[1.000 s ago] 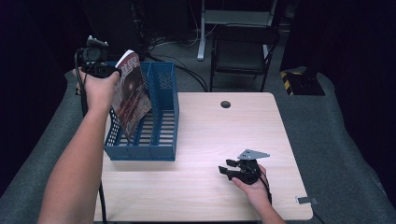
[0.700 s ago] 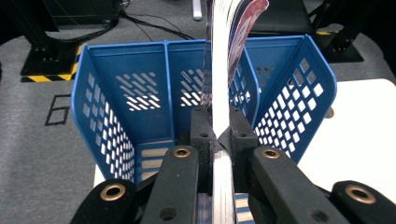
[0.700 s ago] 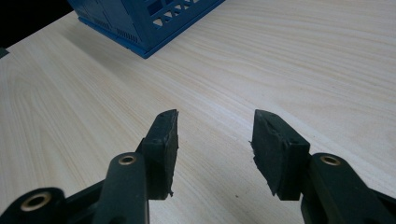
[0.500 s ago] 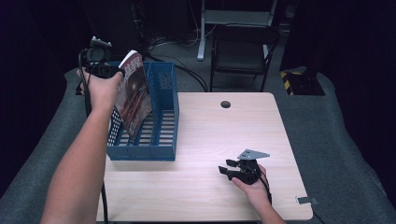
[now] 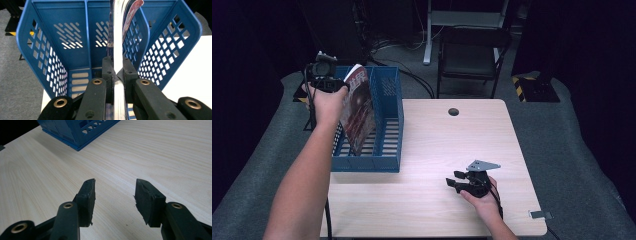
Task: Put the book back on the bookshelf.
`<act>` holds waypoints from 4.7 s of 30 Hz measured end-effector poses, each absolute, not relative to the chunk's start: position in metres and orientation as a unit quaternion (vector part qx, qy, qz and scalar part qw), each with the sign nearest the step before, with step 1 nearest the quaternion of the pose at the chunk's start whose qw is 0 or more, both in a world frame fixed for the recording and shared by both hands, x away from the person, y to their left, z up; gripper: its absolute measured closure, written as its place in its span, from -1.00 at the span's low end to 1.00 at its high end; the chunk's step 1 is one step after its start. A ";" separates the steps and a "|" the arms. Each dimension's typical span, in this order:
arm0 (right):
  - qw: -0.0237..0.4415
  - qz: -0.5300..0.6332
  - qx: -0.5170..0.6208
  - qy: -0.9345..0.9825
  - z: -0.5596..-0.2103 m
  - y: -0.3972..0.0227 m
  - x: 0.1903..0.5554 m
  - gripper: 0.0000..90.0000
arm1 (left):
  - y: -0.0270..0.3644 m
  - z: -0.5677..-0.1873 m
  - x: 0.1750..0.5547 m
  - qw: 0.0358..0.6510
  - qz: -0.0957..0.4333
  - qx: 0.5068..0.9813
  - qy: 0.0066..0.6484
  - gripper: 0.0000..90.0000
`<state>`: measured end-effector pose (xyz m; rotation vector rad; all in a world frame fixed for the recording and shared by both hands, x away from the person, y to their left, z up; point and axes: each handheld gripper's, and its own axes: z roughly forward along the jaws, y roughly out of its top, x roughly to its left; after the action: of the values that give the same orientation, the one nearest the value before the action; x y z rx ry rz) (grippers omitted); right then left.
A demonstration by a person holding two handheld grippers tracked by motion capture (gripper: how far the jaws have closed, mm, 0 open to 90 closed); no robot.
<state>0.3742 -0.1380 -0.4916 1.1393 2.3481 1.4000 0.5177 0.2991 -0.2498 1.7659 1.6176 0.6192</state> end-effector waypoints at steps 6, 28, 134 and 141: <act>0.089 0.471 0.384 0.790 -0.492 -0.138 0.374 0.13 | 0.300 -0.259 0.520 0.323 0.231 0.675 0.621 0.87; 0.091 0.470 0.383 0.791 -0.492 -0.137 0.375 0.12 | 0.302 -0.285 0.523 0.318 0.226 0.679 0.622 0.86; 0.077 0.460 0.388 0.795 -0.495 -0.133 0.374 0.11 | 0.324 -0.271 0.500 0.316 0.184 0.710 0.602 0.88; 0.080 0.462 0.385 0.795 -0.494 -0.134 0.375 0.11 | 0.325 -0.270 0.502 0.322 0.190 0.700 0.609 0.88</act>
<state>0.3745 -0.1340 -0.4945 1.1528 2.3777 1.3825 0.5021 0.3246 -0.2699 1.8371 1.5994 0.4990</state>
